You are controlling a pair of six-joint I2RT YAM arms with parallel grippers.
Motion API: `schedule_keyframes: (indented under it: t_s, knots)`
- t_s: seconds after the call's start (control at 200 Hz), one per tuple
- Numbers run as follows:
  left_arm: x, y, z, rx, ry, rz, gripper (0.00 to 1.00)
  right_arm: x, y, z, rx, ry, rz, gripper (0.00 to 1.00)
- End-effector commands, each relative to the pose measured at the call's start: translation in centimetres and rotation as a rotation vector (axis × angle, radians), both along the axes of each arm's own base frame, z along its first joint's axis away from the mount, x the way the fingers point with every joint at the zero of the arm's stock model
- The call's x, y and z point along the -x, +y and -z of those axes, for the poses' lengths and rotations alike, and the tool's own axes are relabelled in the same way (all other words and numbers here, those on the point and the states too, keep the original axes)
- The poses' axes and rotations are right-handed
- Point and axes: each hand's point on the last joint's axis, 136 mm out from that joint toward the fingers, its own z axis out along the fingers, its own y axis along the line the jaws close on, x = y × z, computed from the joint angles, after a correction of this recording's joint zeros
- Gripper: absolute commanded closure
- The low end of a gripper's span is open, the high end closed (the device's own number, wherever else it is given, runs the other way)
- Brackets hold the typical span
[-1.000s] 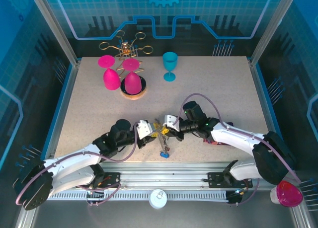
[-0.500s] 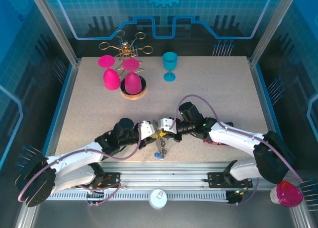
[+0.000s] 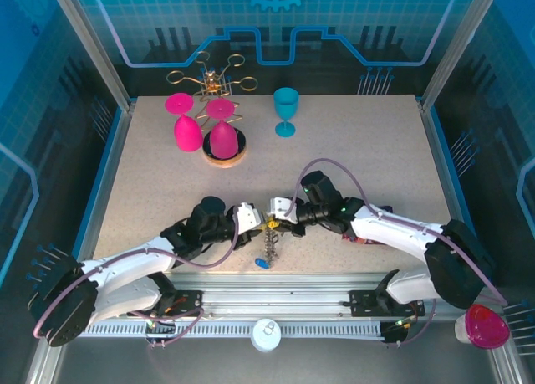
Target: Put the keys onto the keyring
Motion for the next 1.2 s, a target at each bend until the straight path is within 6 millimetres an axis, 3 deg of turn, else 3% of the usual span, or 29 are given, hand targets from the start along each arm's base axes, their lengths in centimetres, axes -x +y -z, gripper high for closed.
schedule_keyframes:
  t_s: [0.0, 0.165, 0.67, 0.82, 0.901, 0.936, 1.001, 1.041, 1.141, 1.196]
  knots:
    - [0.0, -0.5, -2.4, 0.079, -0.064, 0.034, 1.00, 0.2, -0.4, -1.7, -0.128, 0.033, 0.001, 0.81]
    - [0.1, -0.6, -2.5, 0.086, -0.061, 0.042, 1.00, 0.7, -0.3, -1.0, -0.140, 0.056, -0.018, 0.81]
    - [0.1, -0.7, -2.6, 0.104, -0.056, 0.046, 1.00, 0.2, 0.6, -1.6, -0.181, 0.038, -0.038, 0.82]
    - [-0.1, -0.8, -2.7, 0.121, -0.055, 0.037, 1.00, 0.1, 1.0, -1.6, -0.187, 0.044, -0.044, 0.87]
    - [-0.3, -0.8, -2.9, 0.127, -0.055, 0.028, 1.00, -0.2, 1.1, -1.7, -0.190, 0.040, -0.038, 0.99]
    - [-0.4, -0.7, -2.8, 0.125, -0.053, 0.018, 0.92, -0.3, 1.0, -1.7, -0.191, 0.038, -0.030, 1.00]
    - [-0.7, -0.4, -2.7, 0.115, -0.051, -0.011, 0.64, -0.5, 0.9, -1.7, -0.190, 0.035, -0.018, 1.00]
    - [-0.9, -0.1, -2.5, 0.105, -0.050, -0.033, 0.53, -0.7, 0.7, -1.7, -0.184, 0.032, -0.007, 1.00]
    - [-0.8, 0.7, -2.3, 0.059, -0.039, -0.062, 0.50, -0.8, 0.3, -1.4, -0.153, 0.030, 0.013, 1.00]
    - [-0.6, 1.1, -2.0, 0.024, -0.024, -0.070, 0.53, -0.8, 0.3, -1.3, -0.138, 0.034, 0.015, 1.00]
